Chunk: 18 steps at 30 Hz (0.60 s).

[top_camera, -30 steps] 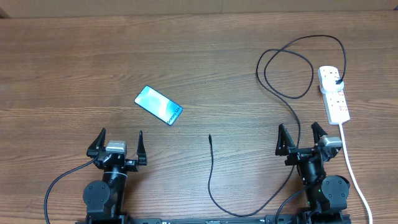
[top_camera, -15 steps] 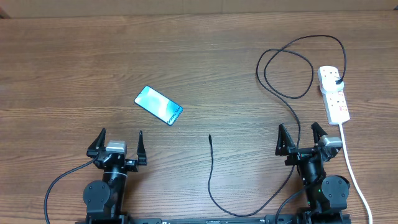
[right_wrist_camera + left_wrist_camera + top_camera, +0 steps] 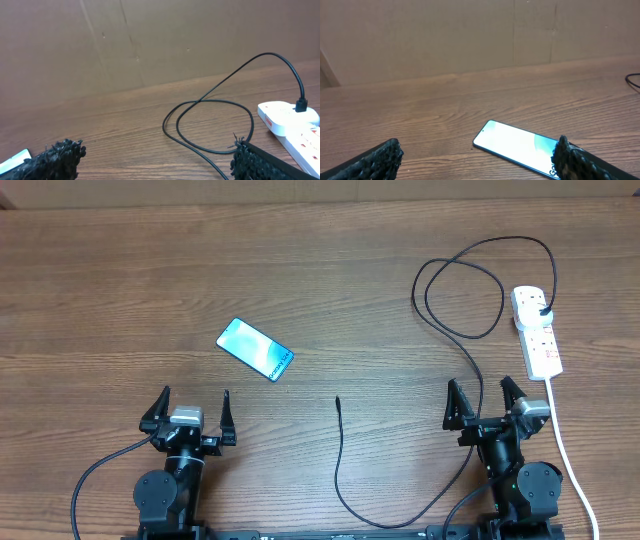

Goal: Plug charger to phone and switch on socket

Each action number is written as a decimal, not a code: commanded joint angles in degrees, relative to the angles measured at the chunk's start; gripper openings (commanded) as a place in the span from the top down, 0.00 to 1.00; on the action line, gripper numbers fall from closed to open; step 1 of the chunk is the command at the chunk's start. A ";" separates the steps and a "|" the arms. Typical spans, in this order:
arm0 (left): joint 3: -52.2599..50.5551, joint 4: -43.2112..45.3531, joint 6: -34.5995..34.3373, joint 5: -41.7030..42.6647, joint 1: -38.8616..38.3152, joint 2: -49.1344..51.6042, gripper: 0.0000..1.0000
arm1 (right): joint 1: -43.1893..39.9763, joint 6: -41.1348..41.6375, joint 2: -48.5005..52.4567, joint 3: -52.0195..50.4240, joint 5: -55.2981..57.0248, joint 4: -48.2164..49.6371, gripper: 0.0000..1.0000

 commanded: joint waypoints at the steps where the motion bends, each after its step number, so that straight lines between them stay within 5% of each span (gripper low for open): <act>1: -0.22 -0.17 -0.76 -0.39 0.33 -0.59 0.00 | 0.31 -0.31 -0.61 -0.61 0.50 0.09 0.00; 18: -0.22 -0.15 -0.81 0.26 0.33 -0.59 0.00 | 0.31 -0.31 -0.61 -0.61 0.52 0.09 0.00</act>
